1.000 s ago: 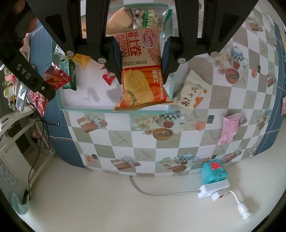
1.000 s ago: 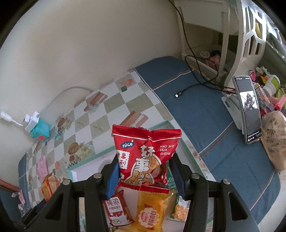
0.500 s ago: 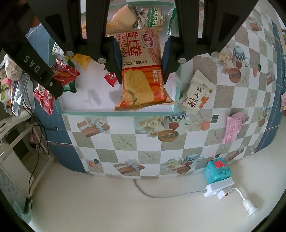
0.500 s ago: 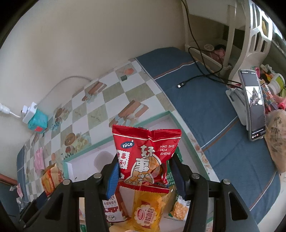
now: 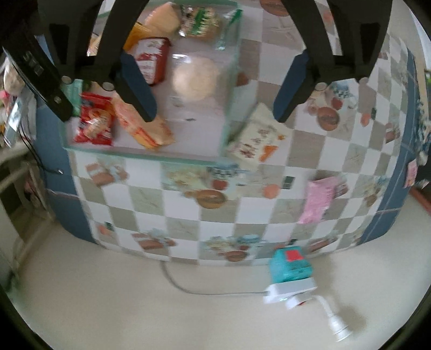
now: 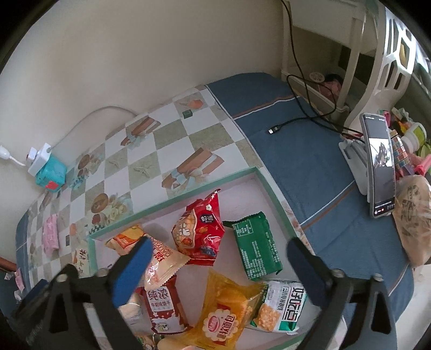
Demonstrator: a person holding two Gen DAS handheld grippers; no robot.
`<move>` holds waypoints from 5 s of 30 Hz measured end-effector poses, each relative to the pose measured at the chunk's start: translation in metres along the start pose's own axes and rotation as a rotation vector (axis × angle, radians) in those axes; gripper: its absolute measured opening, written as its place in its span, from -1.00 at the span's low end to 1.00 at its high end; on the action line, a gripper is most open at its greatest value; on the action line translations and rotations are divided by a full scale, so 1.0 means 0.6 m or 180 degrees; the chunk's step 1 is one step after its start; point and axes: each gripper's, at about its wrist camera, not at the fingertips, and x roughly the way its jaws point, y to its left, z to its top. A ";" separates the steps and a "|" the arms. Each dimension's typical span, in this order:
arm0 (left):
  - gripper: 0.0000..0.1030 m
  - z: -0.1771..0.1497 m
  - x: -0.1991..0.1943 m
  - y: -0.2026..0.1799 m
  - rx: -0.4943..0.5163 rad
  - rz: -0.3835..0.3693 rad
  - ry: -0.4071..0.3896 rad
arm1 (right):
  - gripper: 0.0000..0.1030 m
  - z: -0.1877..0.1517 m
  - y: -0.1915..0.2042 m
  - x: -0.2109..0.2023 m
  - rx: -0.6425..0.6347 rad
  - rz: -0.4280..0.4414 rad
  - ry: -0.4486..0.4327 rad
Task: Organize snacks
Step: 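Open both grippers to drop the two bags into the tray, then withdraw both tools from the tray toward the pink pack and white pack, then grasp the pink pack with the left gripper while the right gripper grasps the white rice-cracker pack, then carry the pink pack and white pack over the tray and open both grippers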
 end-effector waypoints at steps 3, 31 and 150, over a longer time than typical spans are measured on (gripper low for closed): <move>0.83 0.008 0.006 0.031 -0.0144 0.0069 0.0020 | 1.00 -0.003 0.012 0.000 -0.0062 -0.0004 0.0013; 0.83 0.025 0.001 0.411 -0.1430 0.0657 -0.0061 | 1.00 -0.100 0.300 -0.020 -0.1171 0.0360 0.0068; -0.31 -0.036 0.006 0.138 -0.0066 -0.0858 0.0357 | 0.04 -0.118 0.122 -0.046 -0.0241 0.0275 0.0282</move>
